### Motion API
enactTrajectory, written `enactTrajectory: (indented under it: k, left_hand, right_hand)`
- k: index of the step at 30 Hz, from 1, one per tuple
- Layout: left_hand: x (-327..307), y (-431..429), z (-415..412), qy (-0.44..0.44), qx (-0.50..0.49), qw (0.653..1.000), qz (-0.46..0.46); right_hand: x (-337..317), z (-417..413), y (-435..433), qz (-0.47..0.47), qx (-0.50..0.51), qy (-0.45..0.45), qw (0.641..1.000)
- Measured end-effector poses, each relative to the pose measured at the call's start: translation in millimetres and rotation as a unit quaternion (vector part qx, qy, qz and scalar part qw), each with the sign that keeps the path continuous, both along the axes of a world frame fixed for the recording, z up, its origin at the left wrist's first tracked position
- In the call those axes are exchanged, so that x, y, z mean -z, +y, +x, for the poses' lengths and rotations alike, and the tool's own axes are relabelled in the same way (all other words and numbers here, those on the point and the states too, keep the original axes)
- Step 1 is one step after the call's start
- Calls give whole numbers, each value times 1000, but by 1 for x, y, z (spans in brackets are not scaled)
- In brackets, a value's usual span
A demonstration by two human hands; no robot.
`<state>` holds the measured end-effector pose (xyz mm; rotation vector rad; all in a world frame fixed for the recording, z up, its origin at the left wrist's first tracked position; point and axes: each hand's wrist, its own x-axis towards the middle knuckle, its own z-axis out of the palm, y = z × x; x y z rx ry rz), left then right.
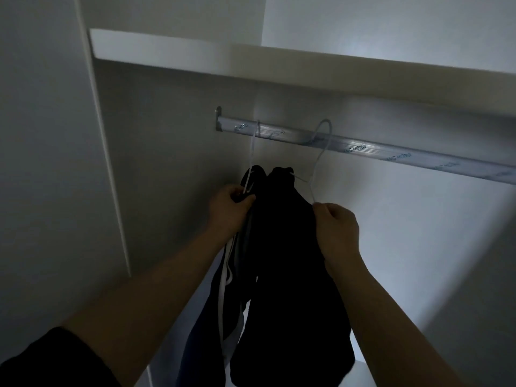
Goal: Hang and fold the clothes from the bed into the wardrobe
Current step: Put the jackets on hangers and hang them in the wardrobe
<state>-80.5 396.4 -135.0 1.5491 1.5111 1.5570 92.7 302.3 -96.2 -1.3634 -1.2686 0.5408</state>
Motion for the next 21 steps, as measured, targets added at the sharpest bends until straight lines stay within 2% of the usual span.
enactTrajectory:
  k: [7, 12, 18, 21]
  left_hand:
    - [12, -9, 0, 15, -1, 1000, 18]
    - [15, -13, -5, 31, 2, 999, 13]
    - [16, -19, -3, 41, -10, 999, 9]
    - [15, -23, -1, 45, -4, 999, 14]
  right_hand:
    - [-6, -19, 31, 3, 16, -23, 1000]
    - [-18, -23, 49, 4, 24, -9, 1000]
    - [10, -17, 47, -45, 27, -103, 993]
    - [17, -12, 44, -46, 26, -118, 992]
